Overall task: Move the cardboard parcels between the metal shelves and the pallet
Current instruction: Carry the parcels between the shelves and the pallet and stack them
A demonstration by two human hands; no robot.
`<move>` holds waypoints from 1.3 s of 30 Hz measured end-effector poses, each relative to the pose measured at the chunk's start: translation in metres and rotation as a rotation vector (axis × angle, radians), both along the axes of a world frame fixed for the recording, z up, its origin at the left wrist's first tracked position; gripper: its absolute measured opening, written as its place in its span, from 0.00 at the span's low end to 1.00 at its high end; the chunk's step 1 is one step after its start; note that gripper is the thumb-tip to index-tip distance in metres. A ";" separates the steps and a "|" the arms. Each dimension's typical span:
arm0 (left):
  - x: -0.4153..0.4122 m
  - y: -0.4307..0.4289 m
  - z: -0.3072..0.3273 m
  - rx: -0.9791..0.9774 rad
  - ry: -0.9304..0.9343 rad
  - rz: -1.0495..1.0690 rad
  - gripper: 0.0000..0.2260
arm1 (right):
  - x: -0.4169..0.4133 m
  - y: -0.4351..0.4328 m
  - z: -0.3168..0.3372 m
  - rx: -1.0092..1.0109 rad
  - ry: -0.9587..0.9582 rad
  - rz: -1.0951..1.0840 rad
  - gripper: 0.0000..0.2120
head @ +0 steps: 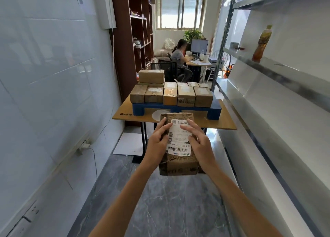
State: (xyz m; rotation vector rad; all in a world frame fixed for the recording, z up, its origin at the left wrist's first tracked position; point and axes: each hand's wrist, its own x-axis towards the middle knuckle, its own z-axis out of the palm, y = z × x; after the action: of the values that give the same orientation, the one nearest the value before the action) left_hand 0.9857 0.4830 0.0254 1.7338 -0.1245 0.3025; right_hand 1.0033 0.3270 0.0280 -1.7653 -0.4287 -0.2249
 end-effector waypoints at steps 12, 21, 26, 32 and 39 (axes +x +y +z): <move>0.161 0.023 -0.016 0.084 -0.008 0.053 0.22 | 0.163 0.015 -0.005 0.014 0.068 0.080 0.19; 0.323 0.065 -0.017 0.052 -0.008 -0.001 0.23 | 0.310 0.055 -0.002 0.008 0.075 0.026 0.20; 0.400 0.084 -0.010 0.073 0.009 -0.076 0.24 | 0.378 0.074 0.000 0.085 0.088 -0.025 0.18; 0.467 0.093 -0.020 0.032 0.046 -0.087 0.26 | 0.450 0.086 -0.012 0.139 0.109 -0.040 0.16; 0.563 0.103 -0.036 -0.009 0.056 -0.100 0.26 | 0.545 0.095 -0.033 0.155 0.106 -0.057 0.15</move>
State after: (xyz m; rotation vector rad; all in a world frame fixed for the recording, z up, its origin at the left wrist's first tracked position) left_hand 1.5484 0.5860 -0.0109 1.7191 -0.1685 0.1805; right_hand 1.5481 0.4217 -0.0051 -1.6300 -0.2777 -0.1980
